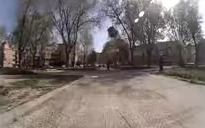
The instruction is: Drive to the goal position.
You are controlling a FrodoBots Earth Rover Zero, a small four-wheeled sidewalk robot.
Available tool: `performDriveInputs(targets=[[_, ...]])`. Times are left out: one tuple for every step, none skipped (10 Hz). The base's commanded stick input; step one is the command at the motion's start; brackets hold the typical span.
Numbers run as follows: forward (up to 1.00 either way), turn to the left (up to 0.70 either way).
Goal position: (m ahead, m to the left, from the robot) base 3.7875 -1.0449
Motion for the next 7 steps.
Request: performDriveInputs(targets=[[0.7, 0.0], [0.7, 0.0], [0.7, 0.0], [0.7, 0.0], [0.7, 0.0], [0.7, 0.0], [0.7, 0.0]])
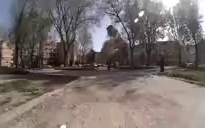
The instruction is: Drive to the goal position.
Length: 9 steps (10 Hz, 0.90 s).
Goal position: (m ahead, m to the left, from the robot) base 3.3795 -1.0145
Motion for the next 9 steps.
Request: performDriveInputs(targets=[[0.7, 0.0], [0.7, 0.0], [0.7, 0.0], [0.7, 0.0], [0.7, 0.0], [0.7, 0.0], [0.7, 0.0], [0.7, 0.0], [0.7, 0.0]])
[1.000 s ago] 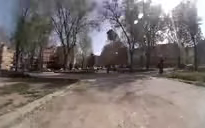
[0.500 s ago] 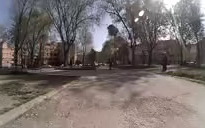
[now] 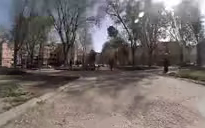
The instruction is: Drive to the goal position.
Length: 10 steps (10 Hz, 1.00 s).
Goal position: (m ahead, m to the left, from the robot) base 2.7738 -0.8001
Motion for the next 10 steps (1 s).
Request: performDriveInputs(targets=[[0.7, 0.0], [0.7, 0.0], [0.7, 0.0], [0.7, 0.0], [0.7, 0.0], [0.7, 0.0], [0.7, 0.0], [0.7, 0.0], [0.7, 0.0], [0.7, 0.0]])
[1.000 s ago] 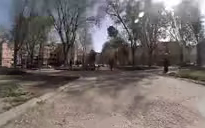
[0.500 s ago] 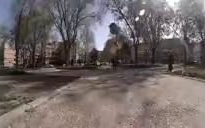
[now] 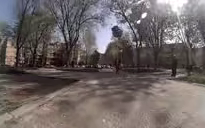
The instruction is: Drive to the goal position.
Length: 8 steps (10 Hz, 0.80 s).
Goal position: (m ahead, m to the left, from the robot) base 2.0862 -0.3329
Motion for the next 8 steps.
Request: performDriveInputs(targets=[[0.7, 0.0], [0.7, -0.04], [0.7, -0.08], [0.7, -0.13], [0.7, -0.18], [0.7, -0.22], [0.7, -0.27], [0.7, -0.32]])
